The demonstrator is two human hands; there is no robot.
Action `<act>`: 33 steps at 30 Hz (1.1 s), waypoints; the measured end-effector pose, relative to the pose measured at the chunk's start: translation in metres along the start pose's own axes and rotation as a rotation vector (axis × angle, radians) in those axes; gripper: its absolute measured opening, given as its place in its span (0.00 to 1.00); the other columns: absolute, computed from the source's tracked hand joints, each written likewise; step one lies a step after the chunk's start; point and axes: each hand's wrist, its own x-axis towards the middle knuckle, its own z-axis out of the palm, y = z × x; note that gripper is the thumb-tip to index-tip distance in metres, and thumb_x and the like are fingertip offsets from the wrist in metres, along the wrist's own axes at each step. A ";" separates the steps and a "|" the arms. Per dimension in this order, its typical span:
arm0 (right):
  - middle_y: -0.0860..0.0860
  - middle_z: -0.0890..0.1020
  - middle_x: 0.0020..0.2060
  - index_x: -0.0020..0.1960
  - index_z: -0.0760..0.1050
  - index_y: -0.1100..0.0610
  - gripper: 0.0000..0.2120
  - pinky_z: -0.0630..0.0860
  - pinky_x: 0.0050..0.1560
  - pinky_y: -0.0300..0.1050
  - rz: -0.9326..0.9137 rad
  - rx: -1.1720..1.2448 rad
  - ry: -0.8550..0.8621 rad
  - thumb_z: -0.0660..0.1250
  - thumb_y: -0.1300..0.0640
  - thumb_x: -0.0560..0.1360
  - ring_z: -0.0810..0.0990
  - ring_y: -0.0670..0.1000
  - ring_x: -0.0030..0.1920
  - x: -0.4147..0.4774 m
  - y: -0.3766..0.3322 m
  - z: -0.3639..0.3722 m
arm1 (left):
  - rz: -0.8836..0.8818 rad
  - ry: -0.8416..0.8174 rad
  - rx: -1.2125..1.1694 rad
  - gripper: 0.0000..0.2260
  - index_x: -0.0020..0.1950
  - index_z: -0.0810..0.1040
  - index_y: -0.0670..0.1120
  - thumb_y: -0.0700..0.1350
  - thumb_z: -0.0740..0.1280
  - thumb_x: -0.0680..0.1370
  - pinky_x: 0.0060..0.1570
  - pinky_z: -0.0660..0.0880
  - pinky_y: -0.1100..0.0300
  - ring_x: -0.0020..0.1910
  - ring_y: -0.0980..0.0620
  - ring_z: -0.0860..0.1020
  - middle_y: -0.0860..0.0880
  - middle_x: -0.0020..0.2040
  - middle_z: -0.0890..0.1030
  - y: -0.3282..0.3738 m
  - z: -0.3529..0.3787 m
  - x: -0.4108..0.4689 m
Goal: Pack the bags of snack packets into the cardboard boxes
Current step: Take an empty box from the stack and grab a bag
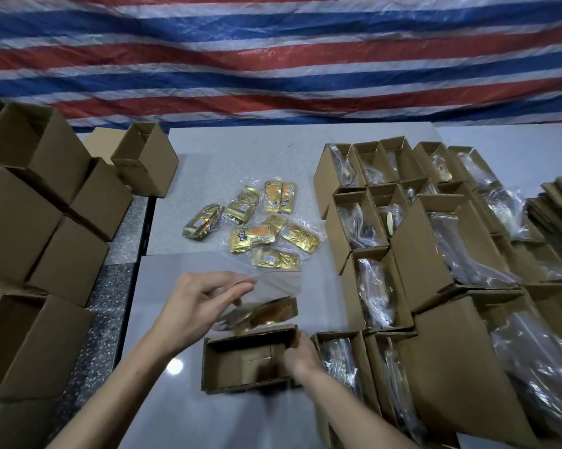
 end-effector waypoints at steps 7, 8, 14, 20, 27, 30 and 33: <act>0.51 0.79 0.53 0.63 0.71 0.52 0.17 0.78 0.46 0.45 -0.019 0.115 -0.052 0.56 0.62 0.76 0.78 0.50 0.51 0.004 0.002 0.001 | 0.122 -0.017 -0.029 0.16 0.49 0.87 0.46 0.57 0.69 0.76 0.40 0.78 0.56 0.36 0.53 0.83 0.52 0.39 0.86 0.039 -0.015 -0.005; 0.51 0.80 0.53 0.63 0.72 0.52 0.16 0.78 0.47 0.47 -0.025 0.133 -0.049 0.57 0.60 0.77 0.79 0.51 0.51 0.005 0.002 0.001 | 0.129 -0.027 -0.020 0.18 0.49 0.87 0.46 0.58 0.68 0.75 0.39 0.78 0.54 0.35 0.52 0.82 0.51 0.39 0.86 0.038 -0.015 -0.005; 0.54 0.82 0.53 0.61 0.72 0.49 0.17 0.82 0.50 0.58 0.025 0.166 -0.089 0.55 0.58 0.75 0.83 0.57 0.50 0.007 0.003 0.002 | 0.091 -0.105 0.001 0.18 0.50 0.87 0.49 0.61 0.67 0.75 0.43 0.78 0.58 0.39 0.60 0.83 0.59 0.40 0.85 0.012 -0.003 -0.008; 0.54 0.83 0.55 0.62 0.70 0.49 0.19 0.76 0.42 0.45 0.075 0.191 -0.112 0.52 0.60 0.75 0.82 0.59 0.56 0.006 0.005 0.003 | 0.010 -0.203 0.080 0.16 0.48 0.87 0.53 0.63 0.69 0.75 0.44 0.77 0.62 0.42 0.66 0.81 0.69 0.42 0.82 -0.010 0.009 -0.017; 0.57 0.84 0.52 0.62 0.71 0.49 0.15 0.71 0.36 0.42 0.063 0.196 -0.104 0.57 0.56 0.77 0.80 0.56 0.42 0.011 0.010 0.006 | -0.012 -0.325 0.176 0.14 0.49 0.87 0.52 0.59 0.67 0.76 0.48 0.77 0.61 0.46 0.67 0.80 0.63 0.46 0.85 -0.019 0.014 -0.028; 0.56 0.84 0.52 0.62 0.71 0.49 0.17 0.72 0.36 0.42 0.065 0.187 -0.101 0.55 0.58 0.76 0.81 0.57 0.44 0.014 0.011 0.006 | -0.041 -0.330 0.175 0.13 0.50 0.87 0.53 0.59 0.67 0.76 0.49 0.77 0.59 0.46 0.66 0.81 0.63 0.46 0.85 -0.020 0.014 -0.028; 0.55 0.83 0.52 0.62 0.70 0.48 0.19 0.75 0.39 0.44 0.073 0.172 -0.095 0.53 0.60 0.74 0.83 0.59 0.51 0.015 0.011 0.006 | -0.098 -0.352 0.168 0.09 0.49 0.86 0.55 0.57 0.68 0.77 0.49 0.77 0.59 0.46 0.64 0.81 0.66 0.46 0.84 -0.025 0.016 -0.027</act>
